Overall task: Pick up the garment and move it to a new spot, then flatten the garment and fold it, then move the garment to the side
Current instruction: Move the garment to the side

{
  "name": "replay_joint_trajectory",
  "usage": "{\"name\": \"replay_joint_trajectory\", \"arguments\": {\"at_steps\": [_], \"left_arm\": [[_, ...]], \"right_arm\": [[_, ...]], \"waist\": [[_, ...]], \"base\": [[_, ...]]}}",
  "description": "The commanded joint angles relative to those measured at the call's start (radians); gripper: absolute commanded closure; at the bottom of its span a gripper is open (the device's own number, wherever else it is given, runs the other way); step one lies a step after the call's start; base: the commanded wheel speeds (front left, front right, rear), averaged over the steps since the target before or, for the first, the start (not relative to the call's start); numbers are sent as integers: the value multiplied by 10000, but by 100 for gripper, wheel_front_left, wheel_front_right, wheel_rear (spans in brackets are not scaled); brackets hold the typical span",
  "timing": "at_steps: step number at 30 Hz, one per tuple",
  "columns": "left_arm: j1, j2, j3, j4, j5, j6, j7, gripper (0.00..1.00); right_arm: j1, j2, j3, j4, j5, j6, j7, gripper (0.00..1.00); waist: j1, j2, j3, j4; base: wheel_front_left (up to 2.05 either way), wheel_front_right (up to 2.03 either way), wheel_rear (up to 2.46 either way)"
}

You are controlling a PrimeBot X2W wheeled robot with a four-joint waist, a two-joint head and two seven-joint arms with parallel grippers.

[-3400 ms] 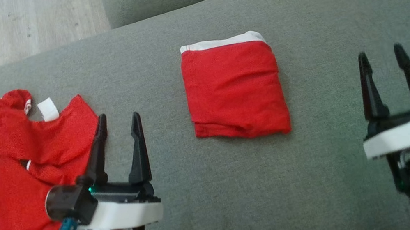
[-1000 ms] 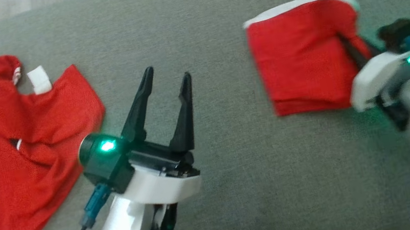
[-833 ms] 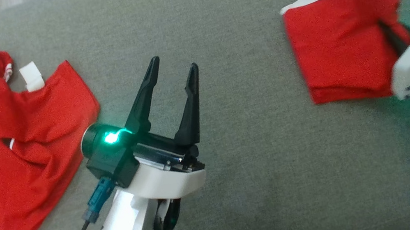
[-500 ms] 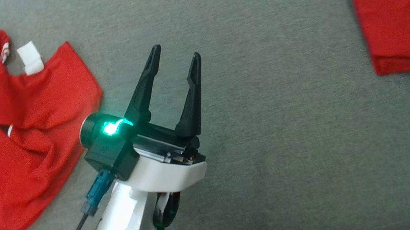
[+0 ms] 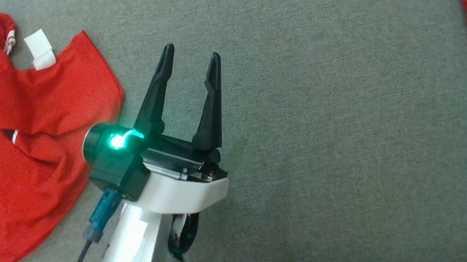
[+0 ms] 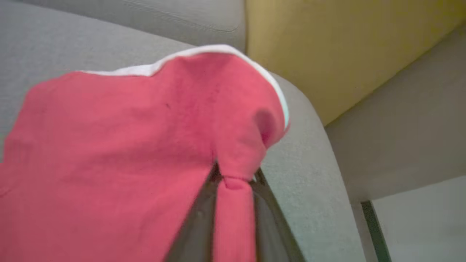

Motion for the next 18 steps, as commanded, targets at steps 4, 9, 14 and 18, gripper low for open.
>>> {"name": "replay_joint_trajectory", "arguments": {"at_steps": [4,9,14,18], "left_arm": [[-223,54,377,-271,114,-36,-51,0],[3,54,645,-229,106,-33,-51,0],[375,54,1091,-258,117,6,-51,0],[856,54,1563,-267,170,41,-51,0]], "right_arm": [[-234,-101,-409,351,-97,65,-650,0],[-382,365,-788,625,-163,65,-1211,0],[-381,1025,-1070,240,-156,65,-1563,0],[-113,1727,-1391,-611,-71,65,-1675,0]], "waist": [[-1,0,-185,-70],[-1,0,-702,-213],[-1,0,-1456,-383],[-1,0,-2188,-528]], "base": [[0,0,0],[0,0,0],[0,0,0],[0,0,0]]}}
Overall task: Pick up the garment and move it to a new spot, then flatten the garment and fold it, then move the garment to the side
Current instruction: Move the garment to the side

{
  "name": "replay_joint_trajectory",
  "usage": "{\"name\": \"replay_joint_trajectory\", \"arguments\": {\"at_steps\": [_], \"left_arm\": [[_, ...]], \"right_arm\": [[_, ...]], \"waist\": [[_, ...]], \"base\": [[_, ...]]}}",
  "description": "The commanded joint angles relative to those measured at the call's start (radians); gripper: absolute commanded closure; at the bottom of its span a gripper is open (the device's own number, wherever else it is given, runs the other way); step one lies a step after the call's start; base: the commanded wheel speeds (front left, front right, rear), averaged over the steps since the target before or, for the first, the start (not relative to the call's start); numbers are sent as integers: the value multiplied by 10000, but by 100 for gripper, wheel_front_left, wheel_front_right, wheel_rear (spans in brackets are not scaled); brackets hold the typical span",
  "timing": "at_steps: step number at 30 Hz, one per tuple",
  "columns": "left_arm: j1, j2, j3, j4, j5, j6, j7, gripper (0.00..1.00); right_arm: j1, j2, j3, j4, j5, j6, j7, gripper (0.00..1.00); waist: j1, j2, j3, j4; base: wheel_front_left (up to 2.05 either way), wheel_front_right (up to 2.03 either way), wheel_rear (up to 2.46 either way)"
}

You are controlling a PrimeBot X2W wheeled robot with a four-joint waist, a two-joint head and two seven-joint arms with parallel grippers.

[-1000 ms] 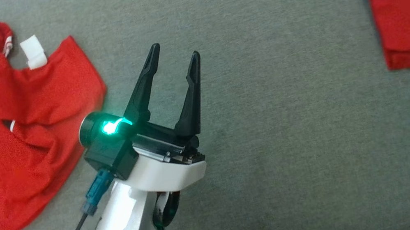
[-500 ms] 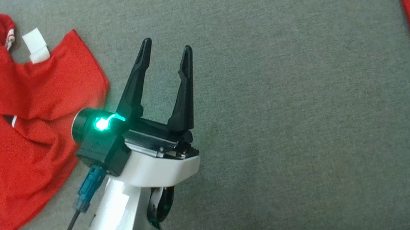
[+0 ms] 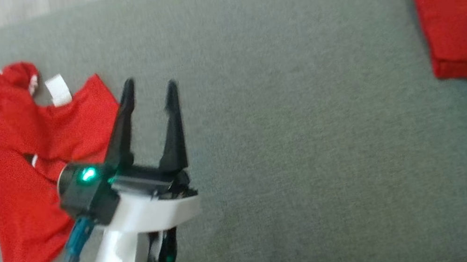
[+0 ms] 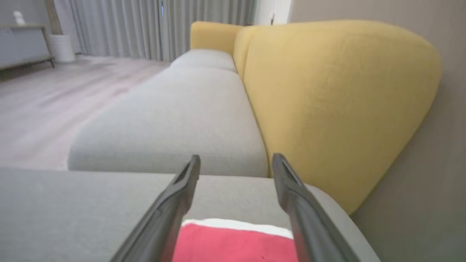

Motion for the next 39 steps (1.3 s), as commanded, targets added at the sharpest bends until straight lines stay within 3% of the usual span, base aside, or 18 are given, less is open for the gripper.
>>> {"name": "replay_joint_trajectory", "arguments": {"at_steps": [1,6,7,16,27,39], "left_arm": [[29,62,506,-355,126,38,-51,0],[772,62,1120,-368,214,31,-51,0],[1091,62,1319,-378,243,20,-51,0],[2145,62,1818,-288,-65,38,-51,0],[2691,62,2068,-197,-164,53,-51,0],[2781,62,2226,-180,-130,98,-51,0]], "right_arm": [[256,96,-106,-555,72,65,-121,0],[1051,1121,-1130,-2381,117,65,-135,0],[1578,1627,-1541,-3119,40,65,-136,0],[4895,4002,-2888,-6010,-1212,65,-138,0],[7723,4738,-3134,-7460,-2306,65,-138,0],[7984,4760,-3125,-7816,-2246,65,-139,0]], "waist": [[1,0,-607,-185],[1,0,-1438,-298],[1,0,-1709,-335],[1,0,-2230,-330],[1,0,-2259,-284],[1,0,-2230,-264]], "base": [[0,0,0],[0,0,0],[0,0,0],[0,0,0],[0,0,0],[0,0,0]]}}
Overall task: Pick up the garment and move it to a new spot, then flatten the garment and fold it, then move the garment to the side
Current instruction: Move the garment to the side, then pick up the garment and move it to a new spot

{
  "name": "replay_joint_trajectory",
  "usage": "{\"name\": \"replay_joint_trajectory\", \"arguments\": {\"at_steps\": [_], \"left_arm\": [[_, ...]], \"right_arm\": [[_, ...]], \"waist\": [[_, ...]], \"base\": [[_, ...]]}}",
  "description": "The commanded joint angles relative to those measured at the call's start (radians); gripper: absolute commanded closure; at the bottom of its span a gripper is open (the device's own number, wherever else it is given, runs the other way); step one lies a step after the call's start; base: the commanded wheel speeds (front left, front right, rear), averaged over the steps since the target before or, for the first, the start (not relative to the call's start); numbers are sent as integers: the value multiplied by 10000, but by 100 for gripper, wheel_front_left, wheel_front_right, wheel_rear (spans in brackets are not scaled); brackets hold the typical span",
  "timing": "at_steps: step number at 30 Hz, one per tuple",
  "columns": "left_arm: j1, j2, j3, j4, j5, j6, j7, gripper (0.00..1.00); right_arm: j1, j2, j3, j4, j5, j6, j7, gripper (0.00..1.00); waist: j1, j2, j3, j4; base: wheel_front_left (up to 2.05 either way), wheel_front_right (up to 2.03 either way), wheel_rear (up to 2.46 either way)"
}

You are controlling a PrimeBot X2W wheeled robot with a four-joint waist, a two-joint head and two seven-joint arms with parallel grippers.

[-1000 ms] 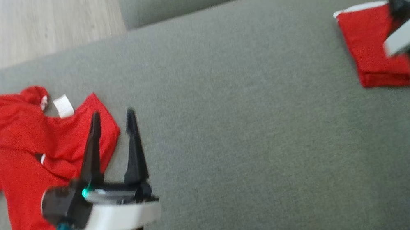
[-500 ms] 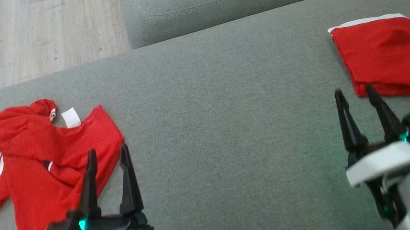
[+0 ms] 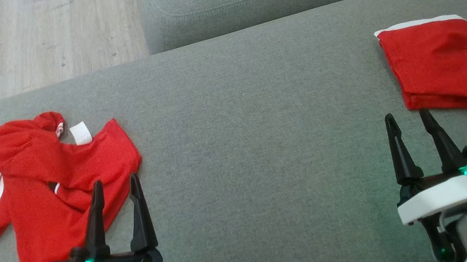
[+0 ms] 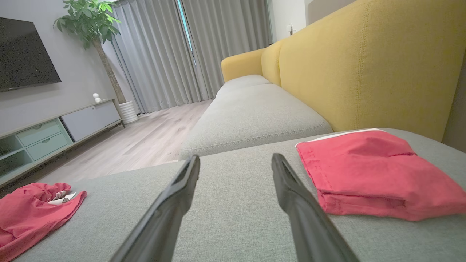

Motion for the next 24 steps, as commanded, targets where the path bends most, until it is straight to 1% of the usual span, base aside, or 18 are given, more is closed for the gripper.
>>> {"name": "replay_joint_trajectory", "arguments": {"at_steps": [1,24], "left_arm": [[-314,22,432,-325,12,19,-51,0],[-328,22,392,-297,54,34,-51,0]], "right_arm": [[-342,-7,261,-387,60,65,-104,0],[-379,-5,251,-317,340,65,-105,0]], "waist": [[0,-1,-5,15],[0,-1,-3,7]], "base": [[0,0,0],[0,0,0]]}}
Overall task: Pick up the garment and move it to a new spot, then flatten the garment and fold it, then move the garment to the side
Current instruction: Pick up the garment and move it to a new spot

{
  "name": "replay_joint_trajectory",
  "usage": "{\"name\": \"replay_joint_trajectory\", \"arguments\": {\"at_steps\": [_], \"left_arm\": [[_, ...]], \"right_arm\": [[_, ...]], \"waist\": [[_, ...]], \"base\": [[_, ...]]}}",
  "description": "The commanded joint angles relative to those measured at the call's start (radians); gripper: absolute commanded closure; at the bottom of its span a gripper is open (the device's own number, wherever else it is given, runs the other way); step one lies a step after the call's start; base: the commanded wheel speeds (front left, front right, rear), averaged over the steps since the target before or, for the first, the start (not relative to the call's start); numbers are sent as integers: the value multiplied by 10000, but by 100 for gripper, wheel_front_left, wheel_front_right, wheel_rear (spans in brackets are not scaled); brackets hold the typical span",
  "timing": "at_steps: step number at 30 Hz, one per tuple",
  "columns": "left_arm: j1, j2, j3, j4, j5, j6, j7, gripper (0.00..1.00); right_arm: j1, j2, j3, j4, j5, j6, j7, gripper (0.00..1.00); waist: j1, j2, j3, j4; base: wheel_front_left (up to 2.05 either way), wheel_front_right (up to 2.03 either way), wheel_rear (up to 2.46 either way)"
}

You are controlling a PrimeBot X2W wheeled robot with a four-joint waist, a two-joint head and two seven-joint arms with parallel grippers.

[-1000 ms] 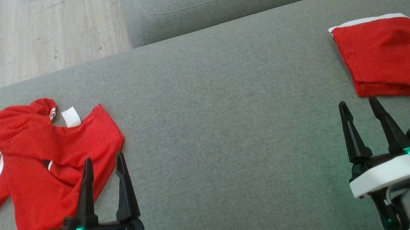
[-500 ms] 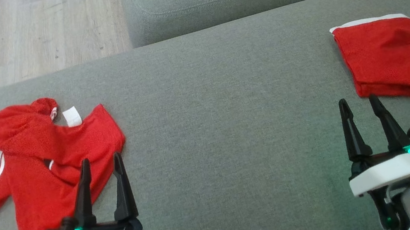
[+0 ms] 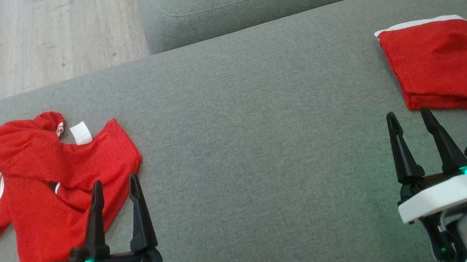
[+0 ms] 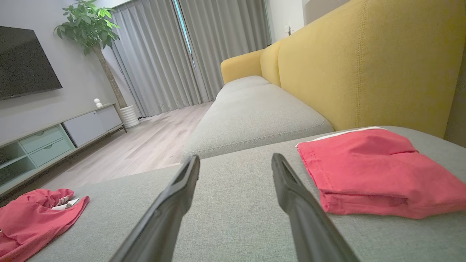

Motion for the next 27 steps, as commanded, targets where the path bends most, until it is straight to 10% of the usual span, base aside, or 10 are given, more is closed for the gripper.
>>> {"name": "replay_joint_trajectory", "arguments": {"at_steps": [1,27], "left_arm": [[-329,22,376,-295,53,30,-51,0],[224,22,1261,-201,444,347,-51,0]], "right_arm": [[-376,-7,243,-276,67,65,-105,0],[56,-7,1872,-27,643,65,-105,0]], "waist": [[0,0,-1,15],[0,0,-610,2477]], "base": [[0,0,0],[0,0,0]]}}
